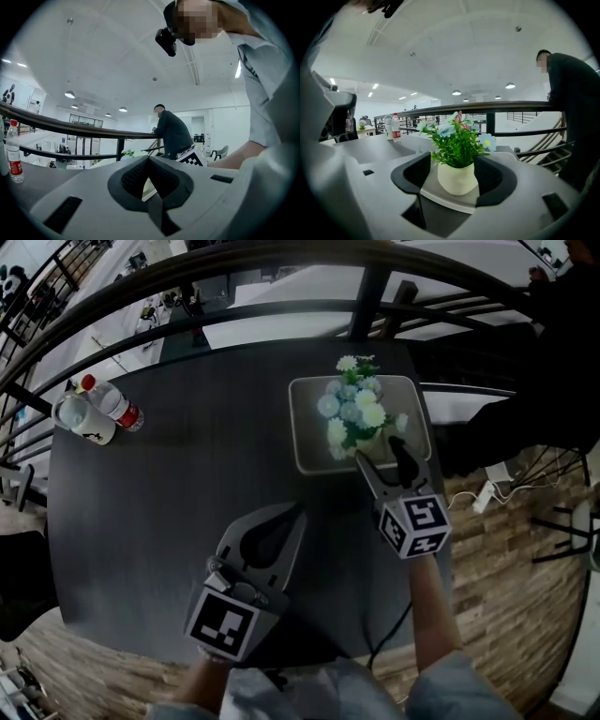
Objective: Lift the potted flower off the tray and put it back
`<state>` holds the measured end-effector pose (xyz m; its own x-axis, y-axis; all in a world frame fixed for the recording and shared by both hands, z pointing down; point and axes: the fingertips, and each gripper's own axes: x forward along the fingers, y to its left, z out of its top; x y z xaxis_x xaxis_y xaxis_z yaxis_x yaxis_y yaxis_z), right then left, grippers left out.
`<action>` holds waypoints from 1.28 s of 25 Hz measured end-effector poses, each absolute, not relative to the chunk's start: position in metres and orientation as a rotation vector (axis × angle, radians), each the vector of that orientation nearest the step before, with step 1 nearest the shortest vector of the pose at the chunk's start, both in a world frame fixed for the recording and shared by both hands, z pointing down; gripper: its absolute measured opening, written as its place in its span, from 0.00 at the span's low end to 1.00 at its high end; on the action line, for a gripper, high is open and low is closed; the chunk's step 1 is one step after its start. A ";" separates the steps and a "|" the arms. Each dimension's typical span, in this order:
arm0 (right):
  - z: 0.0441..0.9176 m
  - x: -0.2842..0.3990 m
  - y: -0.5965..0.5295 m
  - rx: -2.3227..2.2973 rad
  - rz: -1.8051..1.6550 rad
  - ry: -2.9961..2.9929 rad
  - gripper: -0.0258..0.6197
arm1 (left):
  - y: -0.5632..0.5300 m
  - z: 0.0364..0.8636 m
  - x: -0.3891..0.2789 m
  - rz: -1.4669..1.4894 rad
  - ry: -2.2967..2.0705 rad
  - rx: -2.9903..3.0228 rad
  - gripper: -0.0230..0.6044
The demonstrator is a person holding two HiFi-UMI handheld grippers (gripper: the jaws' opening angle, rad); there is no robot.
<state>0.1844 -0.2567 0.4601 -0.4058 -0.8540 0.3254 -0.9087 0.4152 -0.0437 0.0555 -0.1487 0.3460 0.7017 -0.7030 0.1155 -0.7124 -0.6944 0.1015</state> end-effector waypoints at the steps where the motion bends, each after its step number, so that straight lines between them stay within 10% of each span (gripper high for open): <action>1: 0.462 0.185 -0.260 1.539 0.319 -2.417 0.47 | -0.149 0.348 0.055 0.106 -1.159 2.768 0.03; 32: 0.479 0.181 -0.309 1.421 0.359 -2.571 0.52 | -0.152 0.356 0.047 0.061 -1.214 2.719 0.03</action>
